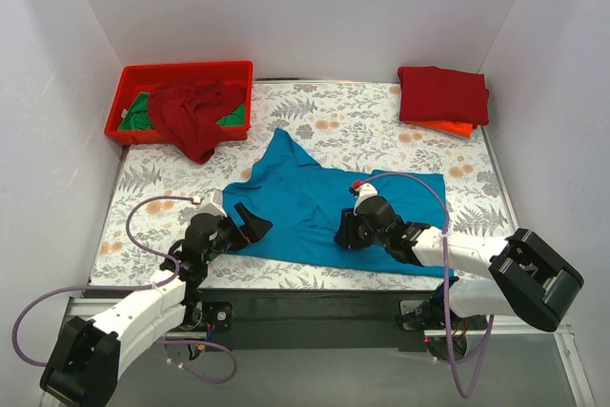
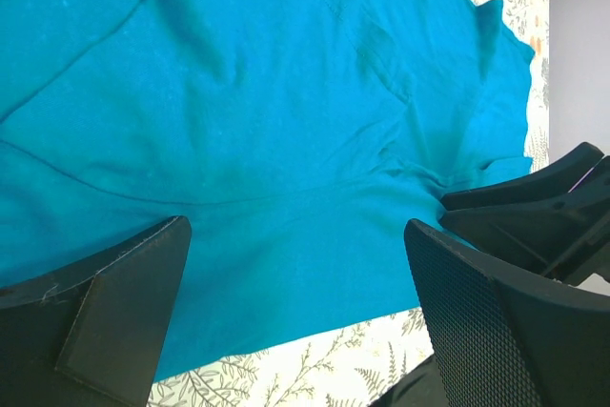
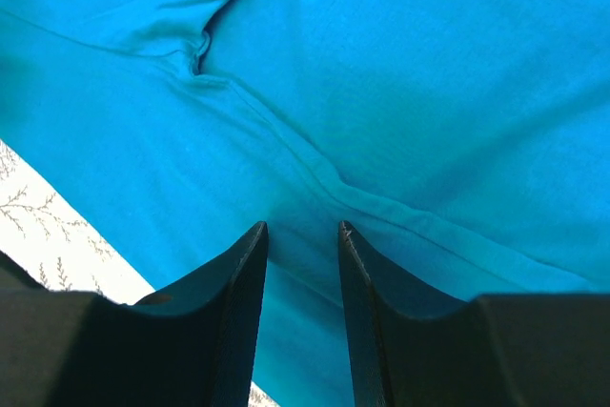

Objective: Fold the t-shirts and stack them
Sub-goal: Fold the tshirt

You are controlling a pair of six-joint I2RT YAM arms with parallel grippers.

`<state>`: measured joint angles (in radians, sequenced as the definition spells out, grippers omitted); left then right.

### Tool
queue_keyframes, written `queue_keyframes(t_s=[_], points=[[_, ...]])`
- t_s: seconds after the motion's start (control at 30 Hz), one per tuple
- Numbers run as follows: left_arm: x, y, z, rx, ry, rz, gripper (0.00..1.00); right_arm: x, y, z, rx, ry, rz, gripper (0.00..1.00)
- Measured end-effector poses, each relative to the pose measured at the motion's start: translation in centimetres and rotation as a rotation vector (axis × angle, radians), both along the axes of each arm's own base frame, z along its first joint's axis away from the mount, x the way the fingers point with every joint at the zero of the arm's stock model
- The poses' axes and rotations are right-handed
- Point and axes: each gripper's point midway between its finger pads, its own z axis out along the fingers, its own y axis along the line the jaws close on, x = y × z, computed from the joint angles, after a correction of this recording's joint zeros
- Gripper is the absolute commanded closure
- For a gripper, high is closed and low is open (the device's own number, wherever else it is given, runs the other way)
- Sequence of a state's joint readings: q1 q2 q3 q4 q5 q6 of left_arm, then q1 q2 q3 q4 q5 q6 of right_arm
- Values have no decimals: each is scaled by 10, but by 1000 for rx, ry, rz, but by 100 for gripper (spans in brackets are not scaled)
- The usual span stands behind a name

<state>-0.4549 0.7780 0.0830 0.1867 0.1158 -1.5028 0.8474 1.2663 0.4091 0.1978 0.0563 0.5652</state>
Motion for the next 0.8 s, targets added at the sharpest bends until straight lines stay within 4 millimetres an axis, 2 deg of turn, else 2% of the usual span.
queue_keyframes(t_s=[0.17,0.33,0.53,0.73,0.8], points=[[-4,2,2,-2,0,3,6,-3,-5,4,-11,-2,-9,56],[-6,7,1,45,40,13,5,0,-14,12,-56,-19,-32,51],[9,6,33,63,-22,19,2,26,-26,31,-92,-60,-120,50],[32,-4,53,113,-33,-7,2,60,-70,32,-124,-44,-279,49],[42,-8,59,131,-38,-15,2,68,-79,35,-123,-41,-312,49]])
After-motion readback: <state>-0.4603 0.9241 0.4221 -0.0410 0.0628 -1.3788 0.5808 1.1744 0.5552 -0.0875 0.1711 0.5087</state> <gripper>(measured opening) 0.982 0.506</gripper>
